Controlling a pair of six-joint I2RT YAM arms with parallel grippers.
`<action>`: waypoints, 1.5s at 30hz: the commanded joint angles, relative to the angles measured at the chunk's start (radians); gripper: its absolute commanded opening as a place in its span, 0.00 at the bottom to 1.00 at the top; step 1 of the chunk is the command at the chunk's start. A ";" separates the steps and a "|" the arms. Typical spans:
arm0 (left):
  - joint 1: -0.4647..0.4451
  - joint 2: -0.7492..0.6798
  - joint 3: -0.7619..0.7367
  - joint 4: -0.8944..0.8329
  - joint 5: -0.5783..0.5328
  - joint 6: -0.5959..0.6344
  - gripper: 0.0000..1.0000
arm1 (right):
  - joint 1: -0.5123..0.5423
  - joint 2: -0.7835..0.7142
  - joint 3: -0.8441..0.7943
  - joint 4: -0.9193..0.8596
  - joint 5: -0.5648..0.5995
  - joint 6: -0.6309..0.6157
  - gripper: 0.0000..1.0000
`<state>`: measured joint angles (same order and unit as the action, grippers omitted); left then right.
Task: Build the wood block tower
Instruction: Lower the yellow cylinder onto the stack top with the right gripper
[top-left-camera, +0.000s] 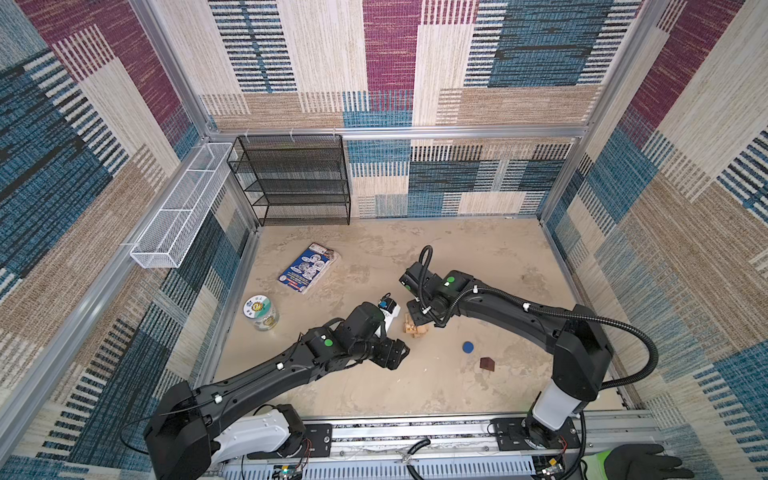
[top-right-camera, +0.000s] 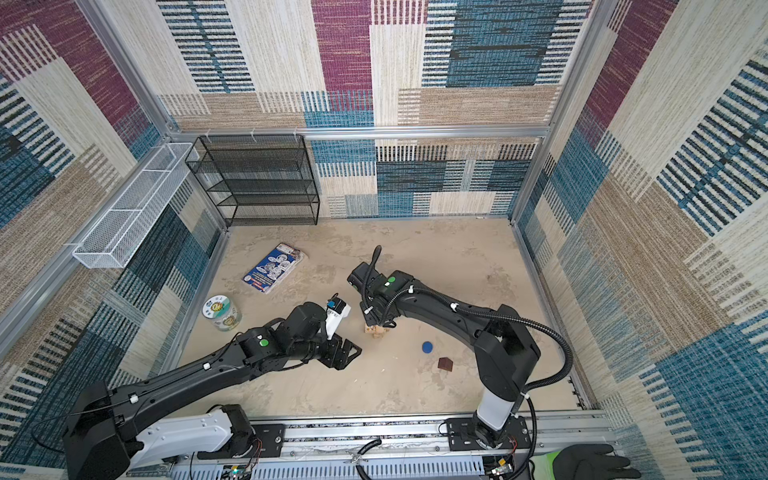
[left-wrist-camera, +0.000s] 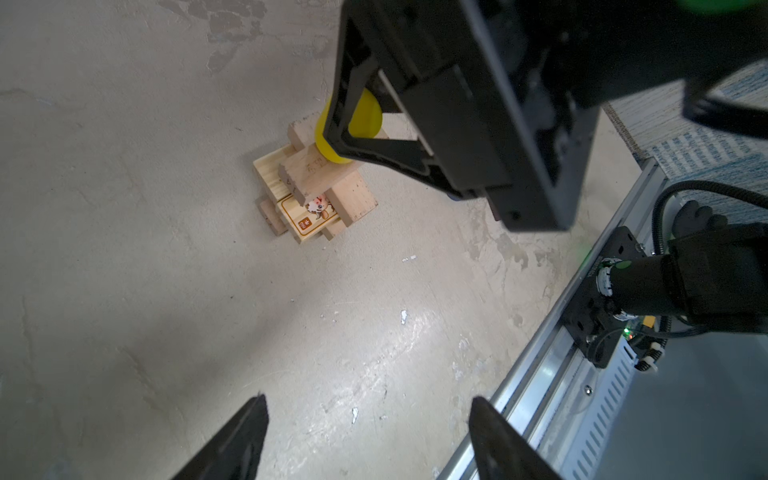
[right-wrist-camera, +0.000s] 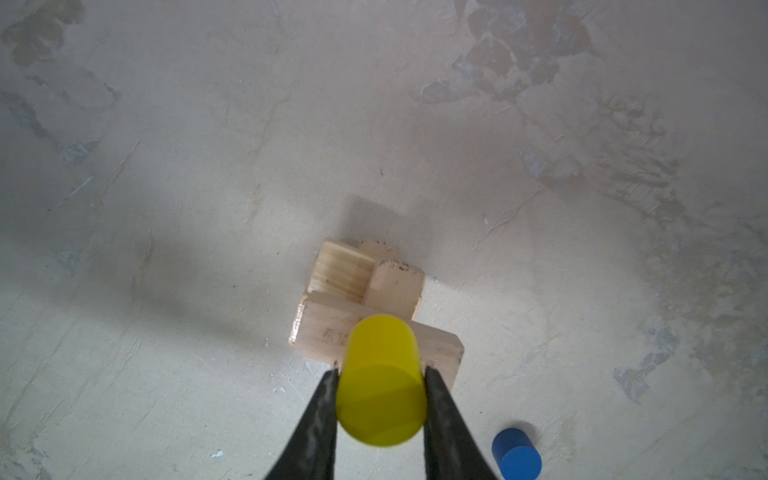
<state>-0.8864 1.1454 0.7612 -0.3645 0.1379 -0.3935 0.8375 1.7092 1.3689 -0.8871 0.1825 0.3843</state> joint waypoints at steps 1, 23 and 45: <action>0.001 -0.004 -0.001 -0.001 0.003 0.018 0.80 | 0.000 0.001 0.006 0.006 -0.008 -0.002 0.18; 0.000 -0.002 0.007 -0.010 -0.008 0.027 0.81 | -0.001 0.002 0.006 -0.005 -0.009 -0.005 0.19; 0.001 -0.011 0.004 -0.016 -0.008 0.021 0.81 | 0.000 0.009 0.003 -0.007 -0.008 -0.007 0.22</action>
<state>-0.8864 1.1385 0.7612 -0.3721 0.1341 -0.3893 0.8375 1.7157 1.3731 -0.8944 0.1673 0.3801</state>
